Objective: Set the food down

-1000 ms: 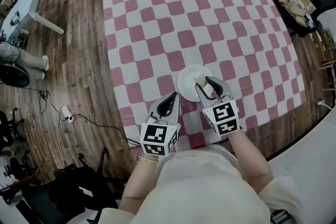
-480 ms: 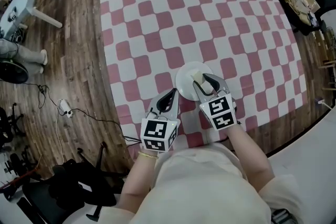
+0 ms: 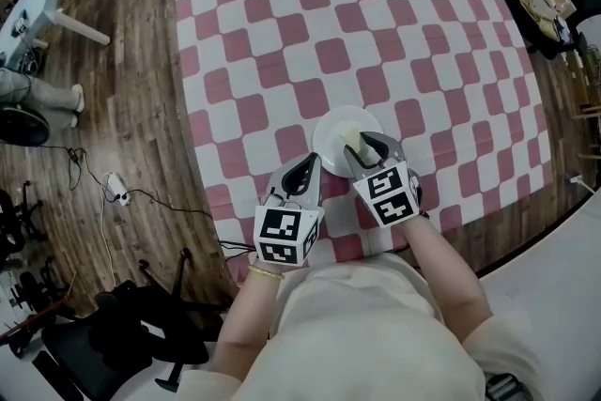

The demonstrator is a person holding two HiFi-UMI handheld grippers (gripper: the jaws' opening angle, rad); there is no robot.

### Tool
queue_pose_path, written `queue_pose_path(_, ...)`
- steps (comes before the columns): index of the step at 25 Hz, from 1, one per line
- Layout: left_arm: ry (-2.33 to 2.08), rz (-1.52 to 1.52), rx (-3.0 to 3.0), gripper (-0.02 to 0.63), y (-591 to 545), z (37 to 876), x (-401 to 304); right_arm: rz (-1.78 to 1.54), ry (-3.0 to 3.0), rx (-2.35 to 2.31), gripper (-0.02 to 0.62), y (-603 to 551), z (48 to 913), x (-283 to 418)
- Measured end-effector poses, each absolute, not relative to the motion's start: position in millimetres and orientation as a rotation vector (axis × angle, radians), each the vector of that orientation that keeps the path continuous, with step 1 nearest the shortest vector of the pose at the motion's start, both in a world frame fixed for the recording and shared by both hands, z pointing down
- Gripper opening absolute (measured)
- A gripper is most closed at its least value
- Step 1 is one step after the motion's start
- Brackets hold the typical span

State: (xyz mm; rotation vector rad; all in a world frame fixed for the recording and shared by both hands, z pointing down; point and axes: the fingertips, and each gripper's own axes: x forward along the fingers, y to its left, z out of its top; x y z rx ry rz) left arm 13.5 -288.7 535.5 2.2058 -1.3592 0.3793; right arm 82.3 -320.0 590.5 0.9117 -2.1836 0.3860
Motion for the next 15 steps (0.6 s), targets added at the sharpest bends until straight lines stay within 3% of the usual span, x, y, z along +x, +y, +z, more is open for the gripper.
queue_pose_path(15,-1.352,0.381,2.205,-0.002,-284.9,538.4,18.0,0.329,-2.138,0.870,0.158,-318.1,595.9,82.4)
